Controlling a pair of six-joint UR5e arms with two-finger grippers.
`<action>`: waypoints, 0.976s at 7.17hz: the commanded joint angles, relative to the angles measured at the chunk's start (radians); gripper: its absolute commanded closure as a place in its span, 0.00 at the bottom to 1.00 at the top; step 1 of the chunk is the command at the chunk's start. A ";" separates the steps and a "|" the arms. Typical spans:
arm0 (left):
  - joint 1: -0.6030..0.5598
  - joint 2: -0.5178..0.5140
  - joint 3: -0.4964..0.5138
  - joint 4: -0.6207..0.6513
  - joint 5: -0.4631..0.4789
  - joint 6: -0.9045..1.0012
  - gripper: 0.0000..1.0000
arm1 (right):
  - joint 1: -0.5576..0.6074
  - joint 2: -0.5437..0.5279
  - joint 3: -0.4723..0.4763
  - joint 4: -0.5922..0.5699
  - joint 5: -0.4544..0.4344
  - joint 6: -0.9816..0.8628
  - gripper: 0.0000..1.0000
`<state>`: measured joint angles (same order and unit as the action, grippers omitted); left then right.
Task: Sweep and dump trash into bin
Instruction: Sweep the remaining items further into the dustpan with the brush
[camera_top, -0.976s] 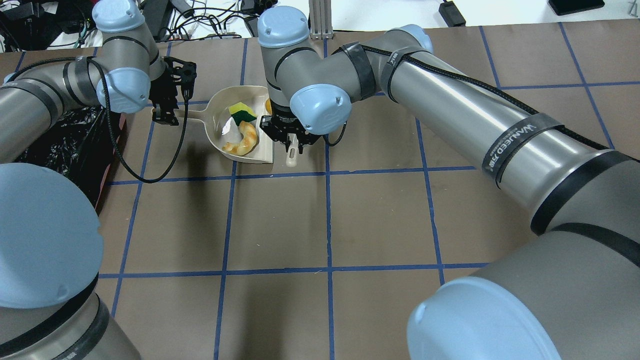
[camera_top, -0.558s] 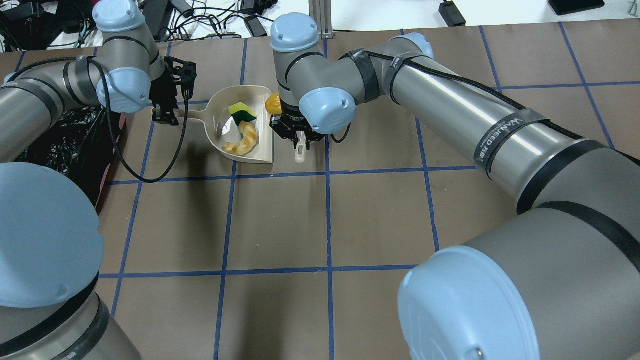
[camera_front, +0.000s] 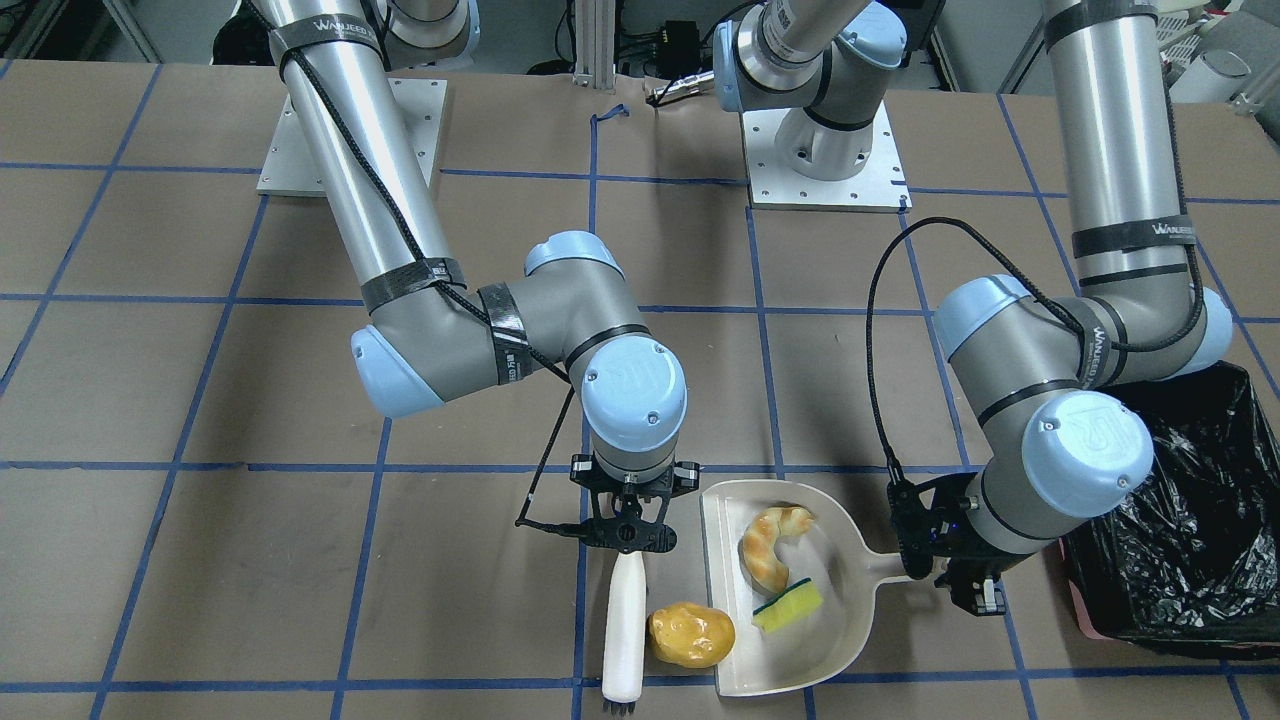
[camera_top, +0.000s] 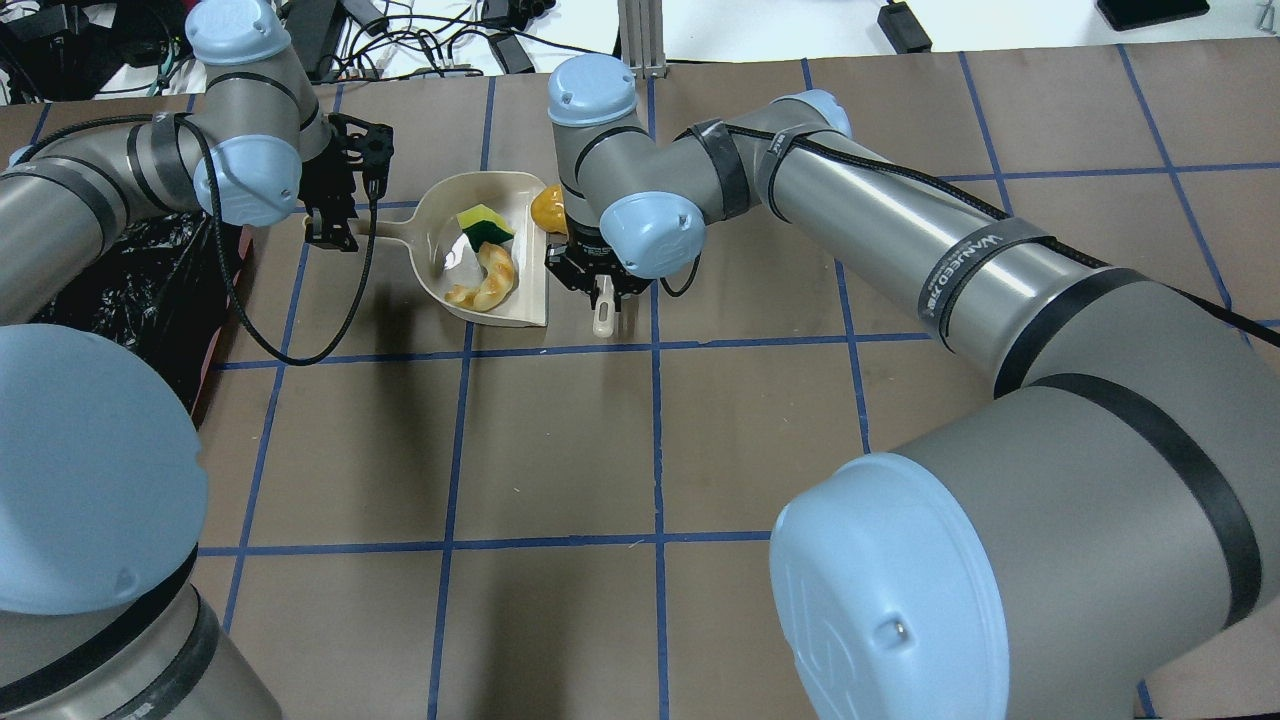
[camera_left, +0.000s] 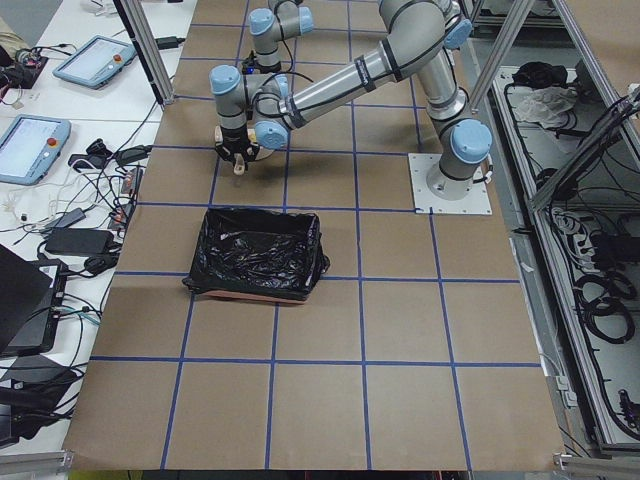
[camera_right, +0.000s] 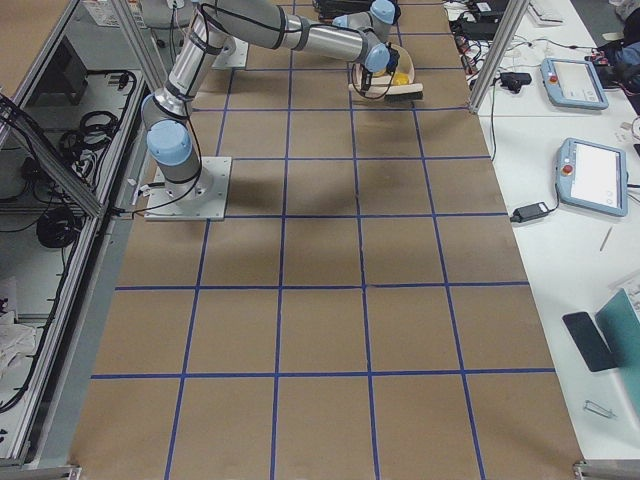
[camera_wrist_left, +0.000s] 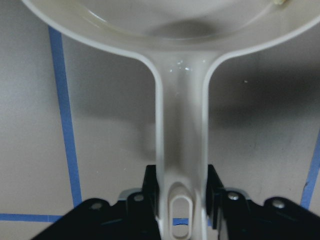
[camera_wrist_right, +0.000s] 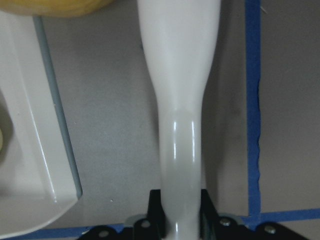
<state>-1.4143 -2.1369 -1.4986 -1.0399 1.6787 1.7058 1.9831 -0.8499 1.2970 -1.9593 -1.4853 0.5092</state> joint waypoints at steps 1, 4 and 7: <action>0.000 0.000 0.000 0.000 -0.001 0.000 0.92 | 0.011 0.003 -0.001 0.005 0.016 0.014 1.00; 0.000 0.002 0.000 0.000 -0.001 0.000 0.92 | 0.071 0.005 -0.024 0.007 0.048 0.095 1.00; -0.002 0.002 0.000 0.000 -0.004 0.000 0.92 | 0.114 0.005 -0.067 0.005 0.082 0.117 1.00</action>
<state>-1.4156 -2.1358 -1.4987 -1.0400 1.6768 1.7058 2.0781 -0.8458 1.2502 -1.9531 -1.4174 0.6165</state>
